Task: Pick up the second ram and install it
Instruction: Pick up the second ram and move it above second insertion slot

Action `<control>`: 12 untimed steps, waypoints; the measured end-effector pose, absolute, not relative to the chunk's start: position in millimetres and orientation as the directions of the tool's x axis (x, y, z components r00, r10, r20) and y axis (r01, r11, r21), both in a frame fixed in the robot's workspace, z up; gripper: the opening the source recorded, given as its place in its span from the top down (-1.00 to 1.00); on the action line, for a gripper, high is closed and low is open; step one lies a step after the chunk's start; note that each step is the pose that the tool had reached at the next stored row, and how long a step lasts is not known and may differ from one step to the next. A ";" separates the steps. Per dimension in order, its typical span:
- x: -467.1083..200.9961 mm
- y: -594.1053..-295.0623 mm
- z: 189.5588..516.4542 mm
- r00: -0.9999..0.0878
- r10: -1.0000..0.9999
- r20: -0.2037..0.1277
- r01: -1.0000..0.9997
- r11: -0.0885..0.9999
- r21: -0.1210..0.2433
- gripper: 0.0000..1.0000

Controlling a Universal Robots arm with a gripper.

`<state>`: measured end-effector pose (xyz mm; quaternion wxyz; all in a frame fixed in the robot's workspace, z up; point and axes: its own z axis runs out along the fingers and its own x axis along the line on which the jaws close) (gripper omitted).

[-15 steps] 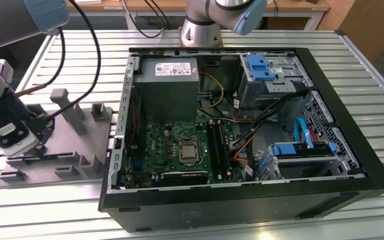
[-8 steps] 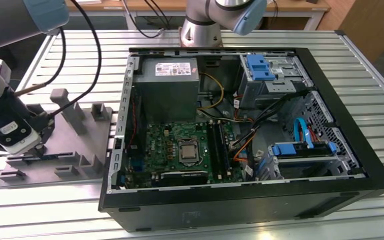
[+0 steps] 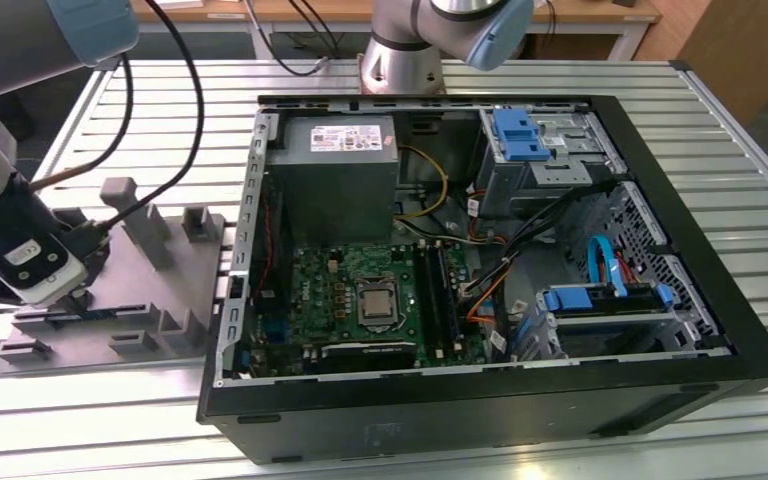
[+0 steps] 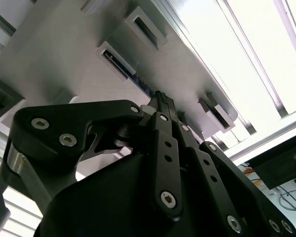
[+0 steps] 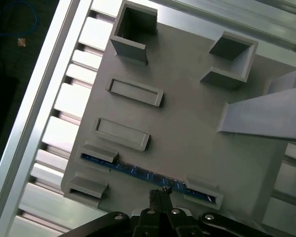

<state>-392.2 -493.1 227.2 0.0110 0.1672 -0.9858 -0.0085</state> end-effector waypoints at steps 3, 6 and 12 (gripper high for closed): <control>-392.1 -493.1 227.2 -0.937 -0.349 0.019 -0.349 0.937 0.020 0.80; -392.1 -493.1 227.2 -0.929 -0.368 0.019 -0.368 0.930 0.020 0.80; -392.1 -493.1 227.2 -0.913 -0.407 0.019 -0.407 0.913 0.020 0.80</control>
